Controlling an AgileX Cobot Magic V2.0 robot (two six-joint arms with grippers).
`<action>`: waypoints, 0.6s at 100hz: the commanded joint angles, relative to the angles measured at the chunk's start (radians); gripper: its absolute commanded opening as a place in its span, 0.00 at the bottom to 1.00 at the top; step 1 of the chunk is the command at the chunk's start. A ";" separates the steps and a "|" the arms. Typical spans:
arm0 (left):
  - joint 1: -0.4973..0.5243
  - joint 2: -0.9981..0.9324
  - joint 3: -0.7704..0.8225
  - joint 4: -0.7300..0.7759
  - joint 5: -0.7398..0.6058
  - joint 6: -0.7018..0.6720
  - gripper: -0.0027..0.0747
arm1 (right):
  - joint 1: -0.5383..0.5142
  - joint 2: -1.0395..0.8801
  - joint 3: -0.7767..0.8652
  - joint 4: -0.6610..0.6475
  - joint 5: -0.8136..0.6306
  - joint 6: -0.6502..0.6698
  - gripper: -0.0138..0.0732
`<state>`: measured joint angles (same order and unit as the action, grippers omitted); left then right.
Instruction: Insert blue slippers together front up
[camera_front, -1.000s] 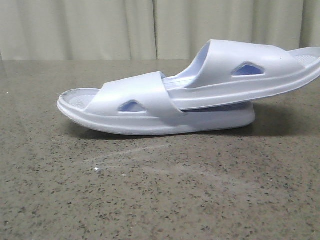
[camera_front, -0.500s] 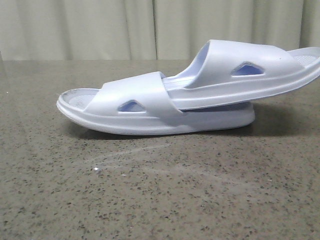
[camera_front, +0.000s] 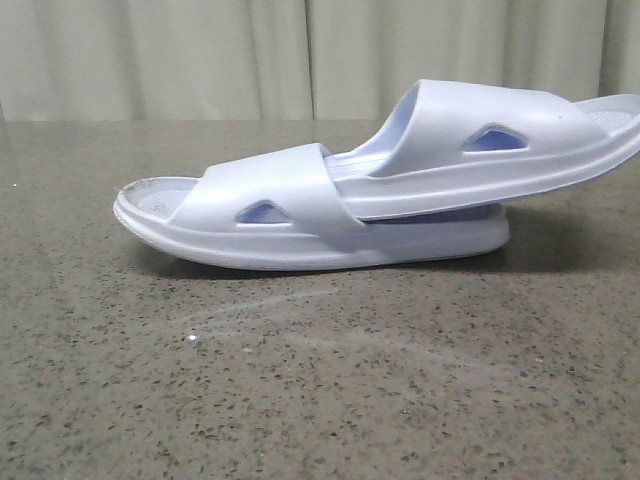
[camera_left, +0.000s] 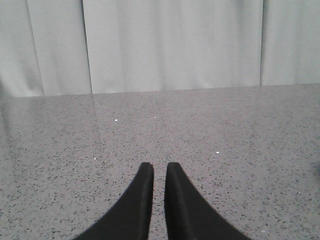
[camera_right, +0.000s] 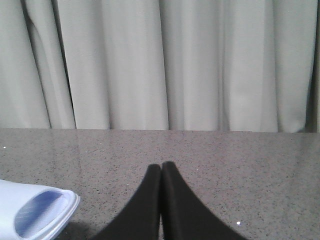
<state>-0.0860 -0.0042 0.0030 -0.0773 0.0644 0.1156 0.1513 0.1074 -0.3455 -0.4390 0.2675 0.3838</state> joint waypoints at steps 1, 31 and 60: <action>0.002 -0.029 0.007 -0.011 -0.071 -0.012 0.06 | -0.004 0.010 -0.017 -0.011 -0.067 -0.004 0.05; 0.002 -0.029 0.007 -0.011 -0.071 -0.012 0.06 | -0.004 0.010 0.054 0.172 -0.144 -0.180 0.05; 0.002 -0.029 0.007 -0.011 -0.071 -0.012 0.06 | -0.004 -0.002 0.208 0.272 -0.257 -0.207 0.05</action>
<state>-0.0860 -0.0042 0.0030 -0.0773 0.0644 0.1156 0.1513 0.1048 -0.1461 -0.1832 0.1142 0.1925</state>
